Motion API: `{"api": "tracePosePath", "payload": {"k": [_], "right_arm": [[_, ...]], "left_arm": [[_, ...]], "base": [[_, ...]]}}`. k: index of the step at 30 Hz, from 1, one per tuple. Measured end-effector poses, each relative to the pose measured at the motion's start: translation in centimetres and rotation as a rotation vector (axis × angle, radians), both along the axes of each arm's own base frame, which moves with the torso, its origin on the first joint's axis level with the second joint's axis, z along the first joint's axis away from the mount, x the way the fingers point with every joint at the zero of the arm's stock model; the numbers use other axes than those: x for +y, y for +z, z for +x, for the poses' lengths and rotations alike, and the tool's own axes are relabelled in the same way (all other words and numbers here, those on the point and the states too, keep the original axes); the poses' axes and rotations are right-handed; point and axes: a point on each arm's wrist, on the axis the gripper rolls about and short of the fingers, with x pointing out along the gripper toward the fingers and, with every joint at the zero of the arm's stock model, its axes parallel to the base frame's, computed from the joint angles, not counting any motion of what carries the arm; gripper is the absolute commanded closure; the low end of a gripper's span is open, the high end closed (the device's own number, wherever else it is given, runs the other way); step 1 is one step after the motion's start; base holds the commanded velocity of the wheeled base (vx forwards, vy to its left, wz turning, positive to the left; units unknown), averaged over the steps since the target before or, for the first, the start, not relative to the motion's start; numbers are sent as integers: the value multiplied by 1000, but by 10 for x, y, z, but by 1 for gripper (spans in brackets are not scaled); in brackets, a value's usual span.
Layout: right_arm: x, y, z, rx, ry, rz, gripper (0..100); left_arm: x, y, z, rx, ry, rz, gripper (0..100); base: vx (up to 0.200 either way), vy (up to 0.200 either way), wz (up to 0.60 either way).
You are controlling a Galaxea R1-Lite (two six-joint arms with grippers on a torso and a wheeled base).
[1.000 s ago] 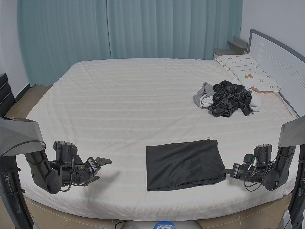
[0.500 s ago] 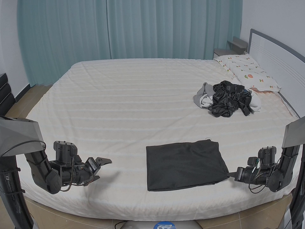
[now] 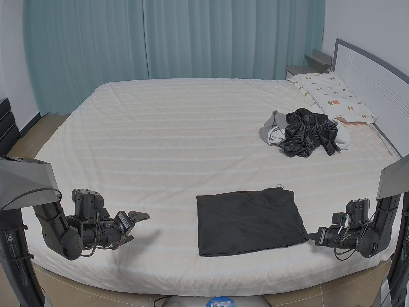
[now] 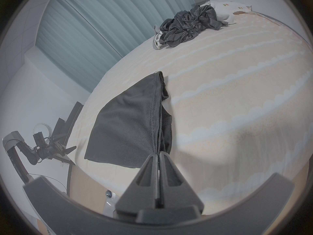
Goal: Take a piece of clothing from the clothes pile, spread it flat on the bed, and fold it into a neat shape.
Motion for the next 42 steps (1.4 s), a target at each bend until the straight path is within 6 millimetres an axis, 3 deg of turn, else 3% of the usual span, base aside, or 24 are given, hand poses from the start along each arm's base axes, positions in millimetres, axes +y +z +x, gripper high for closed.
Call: {"api": "tracePosePath", "payload": {"k": [9,16,25,35,36,42], "right_arm": [[1,17,26,-90,-66,84,0],[6,27,74,-170,-127,193,0],[20,14,127,-167,-173,315,0],[28,1,148,-137,-171,324,0],[27,0,149,-138,-173,324,100],[24,-1,152,-144,-182,325,100]], "left_arm": [[0,0,0,0,0,0,0],[0,0,0,0,2,2,0],[0,0,0,0,4,4,0],[-1,0,0,1,1,4,0],[-1,0,-1,1,1,4,0],[-1,0,-1,2,0,4,0]], "base": [[0,0,0],[0,0,0],[0,0,0],[0,0,0],[0,0,0],[0,0,0]]}}
